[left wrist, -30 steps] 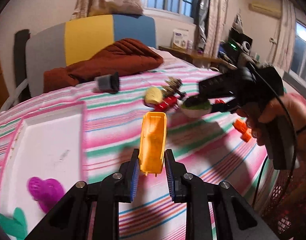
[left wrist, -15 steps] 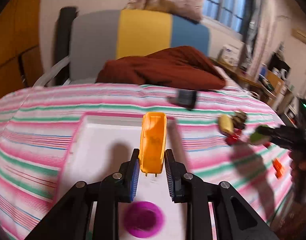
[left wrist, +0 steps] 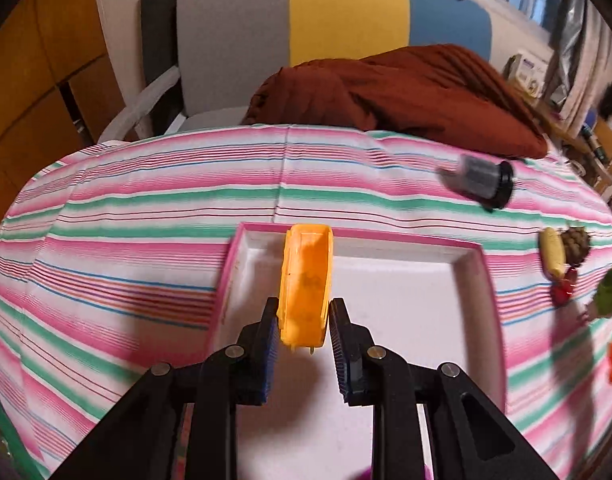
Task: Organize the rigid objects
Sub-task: 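Carry the yellow-orange piece into the tray and release it while the right tool holds the green toy, then lower the green-and-white round toy into the tray and open the right tool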
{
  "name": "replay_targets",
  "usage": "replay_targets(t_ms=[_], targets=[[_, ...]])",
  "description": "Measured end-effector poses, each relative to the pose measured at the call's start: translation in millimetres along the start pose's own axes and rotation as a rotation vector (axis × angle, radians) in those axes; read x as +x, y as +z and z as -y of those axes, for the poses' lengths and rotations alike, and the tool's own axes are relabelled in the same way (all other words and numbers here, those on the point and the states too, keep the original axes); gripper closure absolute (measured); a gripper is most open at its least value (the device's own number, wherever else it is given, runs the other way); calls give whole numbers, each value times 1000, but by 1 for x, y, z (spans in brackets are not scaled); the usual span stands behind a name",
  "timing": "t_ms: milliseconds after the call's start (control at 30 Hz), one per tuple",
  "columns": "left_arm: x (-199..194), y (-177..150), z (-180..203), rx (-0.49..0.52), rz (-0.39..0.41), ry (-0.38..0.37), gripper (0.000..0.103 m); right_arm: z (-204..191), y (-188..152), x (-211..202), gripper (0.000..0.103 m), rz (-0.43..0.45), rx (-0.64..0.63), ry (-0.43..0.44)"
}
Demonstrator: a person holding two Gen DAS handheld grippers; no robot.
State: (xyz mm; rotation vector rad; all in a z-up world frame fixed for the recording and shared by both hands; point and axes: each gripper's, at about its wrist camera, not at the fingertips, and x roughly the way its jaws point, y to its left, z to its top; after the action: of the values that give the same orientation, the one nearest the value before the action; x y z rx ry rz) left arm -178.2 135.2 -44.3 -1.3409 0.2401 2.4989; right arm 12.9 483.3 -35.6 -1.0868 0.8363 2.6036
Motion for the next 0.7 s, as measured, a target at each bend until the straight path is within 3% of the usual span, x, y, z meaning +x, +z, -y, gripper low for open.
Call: replay_targets(t_ms=[233, 300, 367, 567, 700], targets=[[20, 4, -13, -58, -39, 19, 77, -2, 1, 1, 51, 2, -6, 7], [15, 1, -15, -74, -24, 21, 65, -3, 1, 2, 51, -2, -10, 8], [9, 0, -15, -79, -4, 11, 40, -5, 0, 4, 51, -6, -19, -1], [-30, -8, -11, -86, 113, -30, 16, -7, -2, 5, 51, -4, -33, -21], [-60, -26, -7, -78, 214, -39, 9, -8, -3, 3, 51, 6, -38, -23]])
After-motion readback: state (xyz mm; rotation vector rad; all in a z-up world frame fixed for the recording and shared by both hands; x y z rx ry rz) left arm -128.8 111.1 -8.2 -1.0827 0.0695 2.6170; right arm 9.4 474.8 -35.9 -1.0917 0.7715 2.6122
